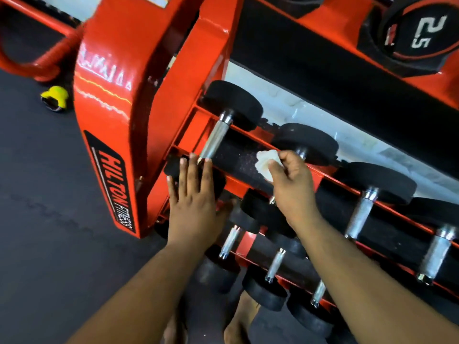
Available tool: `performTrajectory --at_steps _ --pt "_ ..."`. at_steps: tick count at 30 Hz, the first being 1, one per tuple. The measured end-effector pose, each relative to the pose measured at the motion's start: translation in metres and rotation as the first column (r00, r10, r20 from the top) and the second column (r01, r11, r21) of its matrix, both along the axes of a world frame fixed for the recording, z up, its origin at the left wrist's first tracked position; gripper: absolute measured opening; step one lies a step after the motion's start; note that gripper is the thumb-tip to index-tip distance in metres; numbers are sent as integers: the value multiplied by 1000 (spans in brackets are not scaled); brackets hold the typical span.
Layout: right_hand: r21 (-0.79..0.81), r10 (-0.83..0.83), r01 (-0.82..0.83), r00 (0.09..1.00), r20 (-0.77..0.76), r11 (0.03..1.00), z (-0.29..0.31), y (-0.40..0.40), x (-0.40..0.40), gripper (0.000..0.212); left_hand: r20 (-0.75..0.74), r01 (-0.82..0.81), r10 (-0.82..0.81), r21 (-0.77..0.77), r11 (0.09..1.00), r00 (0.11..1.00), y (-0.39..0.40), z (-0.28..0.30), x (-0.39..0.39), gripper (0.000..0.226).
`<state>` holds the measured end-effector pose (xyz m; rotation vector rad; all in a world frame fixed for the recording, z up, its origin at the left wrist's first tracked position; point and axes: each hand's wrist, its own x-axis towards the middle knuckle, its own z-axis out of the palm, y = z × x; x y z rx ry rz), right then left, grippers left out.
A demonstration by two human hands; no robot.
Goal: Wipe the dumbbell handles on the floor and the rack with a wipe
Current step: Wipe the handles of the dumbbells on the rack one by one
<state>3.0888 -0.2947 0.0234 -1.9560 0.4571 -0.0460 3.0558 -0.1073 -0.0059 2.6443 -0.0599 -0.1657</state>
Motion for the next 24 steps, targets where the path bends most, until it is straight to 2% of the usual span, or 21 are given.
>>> performTrajectory --at_steps 1,3,5,7,8,10,12,13,14,15,16,17,18,20,21,22,23,24 --pt "-44 51 -50 998 22 998 0 11 7 12 -46 -32 32 -8 999 998 7 0 9 99" --pt "-175 184 -165 979 93 971 -5 34 20 19 -107 -71 68 -20 997 992 19 -2 24 104" --pt "-324 336 -275 930 149 905 -15 55 35 30 -138 -86 81 -35 996 987 27 -5 34 111" --pt "-459 509 -409 853 117 789 -30 71 52 39 -131 -89 83 -40 995 988 29 -10 37 119" --pt "-546 623 -499 780 54 673 -37 76 59 44 -116 -86 82 -37 996 990 28 -13 36 122" --pt "-710 814 -616 571 -104 341 -50 75 71 55 -91 -80 77 -29 996 993 29 -16 35 122" --pt "-821 879 -571 396 -267 8 -51 56 85 55 -107 -57 55 -13 998 993 30 -15 35 119" --pt "-851 872 -519 377 -312 -80 -50 44 93 55 -121 -45 45 1 999 992 30 -13 36 118" --pt "-866 847 -492 421 -324 -86 -46 35 101 62 -129 -39 41 15 999 991 30 -11 37 117" --pt "-873 803 -485 504 -319 -43 -43 29 107 73 -138 -35 38 25 999 990 30 -9 38 118" --pt "-878 753 -479 579 -313 3 -41 28 108 78 -145 -33 37 33 999 989 29 -7 38 118" --pt "-880 727 -474 605 -324 2 -43 34 106 75 -155 -33 38 36 999 987 29 -5 39 118" --pt "-868 743 -495 571 -348 -26 -49 42 99 69 -173 -29 35 36 999 984 29 -4 39 118" --pt "-806 833 -574 371 -411 -142 -59 49 86 64 -224 -13 20 34 999 974 31 -2 41 119" --pt "-776 850 -604 301 -432 -180 -57 48 85 63 -248 -2 11 36 999 969 31 -1 42 119" --pt "-779 853 -603 306 -423 -170 -54 45 89 63 -265 6 5 37 999 964 32 0 44 118" --pt "-809 839 -575 377 -391 -118 -53 40 94 67 -281 14 -3 37 999 960 32 2 45 117" --pt "-834 793 -549 488 -365 -46 -52 37 98 74 -291 18 -8 32 999 957 32 3 45 116"
